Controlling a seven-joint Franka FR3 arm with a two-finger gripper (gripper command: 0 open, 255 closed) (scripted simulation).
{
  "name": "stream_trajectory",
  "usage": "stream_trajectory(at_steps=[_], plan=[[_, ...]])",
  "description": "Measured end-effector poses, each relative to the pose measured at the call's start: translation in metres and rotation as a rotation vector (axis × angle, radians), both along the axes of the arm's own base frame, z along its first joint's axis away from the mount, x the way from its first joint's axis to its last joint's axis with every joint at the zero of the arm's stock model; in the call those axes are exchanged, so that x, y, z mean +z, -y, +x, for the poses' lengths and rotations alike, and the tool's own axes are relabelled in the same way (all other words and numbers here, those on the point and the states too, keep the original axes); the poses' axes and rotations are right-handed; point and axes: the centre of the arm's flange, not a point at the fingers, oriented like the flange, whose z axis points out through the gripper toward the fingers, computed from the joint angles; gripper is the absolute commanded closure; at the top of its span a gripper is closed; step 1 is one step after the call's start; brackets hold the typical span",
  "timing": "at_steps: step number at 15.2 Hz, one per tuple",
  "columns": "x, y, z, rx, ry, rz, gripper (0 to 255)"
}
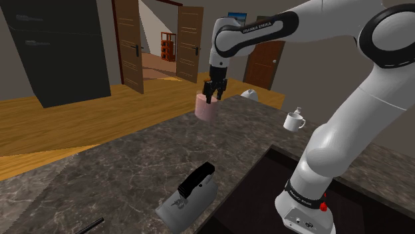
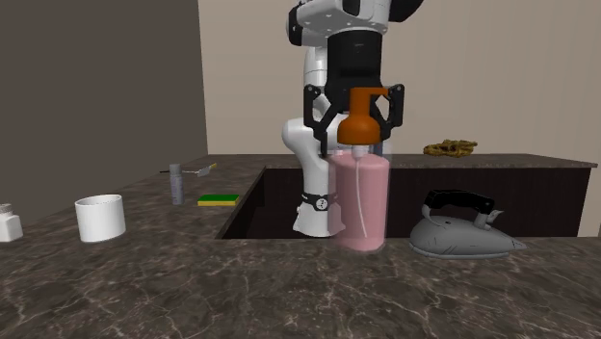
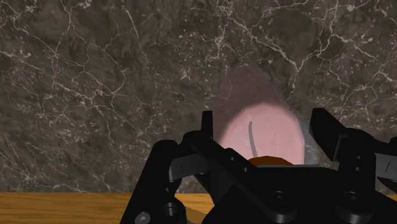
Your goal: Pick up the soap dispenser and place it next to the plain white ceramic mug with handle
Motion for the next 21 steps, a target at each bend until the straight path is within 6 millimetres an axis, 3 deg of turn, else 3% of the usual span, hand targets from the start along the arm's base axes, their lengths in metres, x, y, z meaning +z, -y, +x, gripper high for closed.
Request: stream_trajectory(at_steps=[21], plan=[[0.111,-0.002,0.000,0.000,0.000,0.000,255]])
